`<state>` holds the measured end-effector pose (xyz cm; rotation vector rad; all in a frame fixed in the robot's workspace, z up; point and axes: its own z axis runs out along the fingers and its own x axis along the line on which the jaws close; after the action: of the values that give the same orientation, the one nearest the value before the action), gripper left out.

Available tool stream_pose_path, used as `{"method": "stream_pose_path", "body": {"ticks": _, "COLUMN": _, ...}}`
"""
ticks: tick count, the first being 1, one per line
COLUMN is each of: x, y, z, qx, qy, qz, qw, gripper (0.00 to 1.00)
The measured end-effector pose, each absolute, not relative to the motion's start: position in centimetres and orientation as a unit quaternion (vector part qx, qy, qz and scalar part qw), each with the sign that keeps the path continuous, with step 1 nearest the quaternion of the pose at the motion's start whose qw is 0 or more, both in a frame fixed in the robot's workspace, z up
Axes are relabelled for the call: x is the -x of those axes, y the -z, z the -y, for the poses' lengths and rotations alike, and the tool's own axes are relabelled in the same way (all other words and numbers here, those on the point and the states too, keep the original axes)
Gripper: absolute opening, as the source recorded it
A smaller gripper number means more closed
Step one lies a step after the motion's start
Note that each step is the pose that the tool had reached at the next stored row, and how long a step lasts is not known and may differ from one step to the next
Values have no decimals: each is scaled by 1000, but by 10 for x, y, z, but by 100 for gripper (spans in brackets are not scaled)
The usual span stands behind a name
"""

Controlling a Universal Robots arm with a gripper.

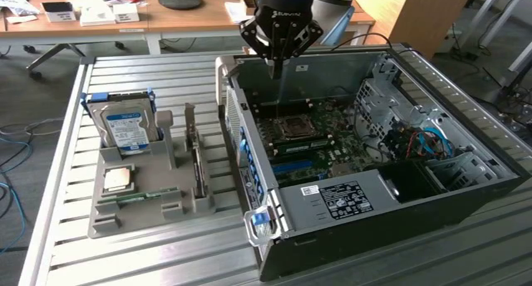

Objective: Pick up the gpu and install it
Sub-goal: 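Reach for the gpu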

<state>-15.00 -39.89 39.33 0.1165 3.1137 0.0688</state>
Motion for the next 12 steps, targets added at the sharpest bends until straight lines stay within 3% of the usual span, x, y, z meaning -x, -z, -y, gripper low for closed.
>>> {"method": "stream_pose_path", "body": {"ticks": 12, "x": 157, "y": -393, "z": 399, "qx": -37, "qy": -22, "qz": -999, "qw": 13, "gripper": 11}}
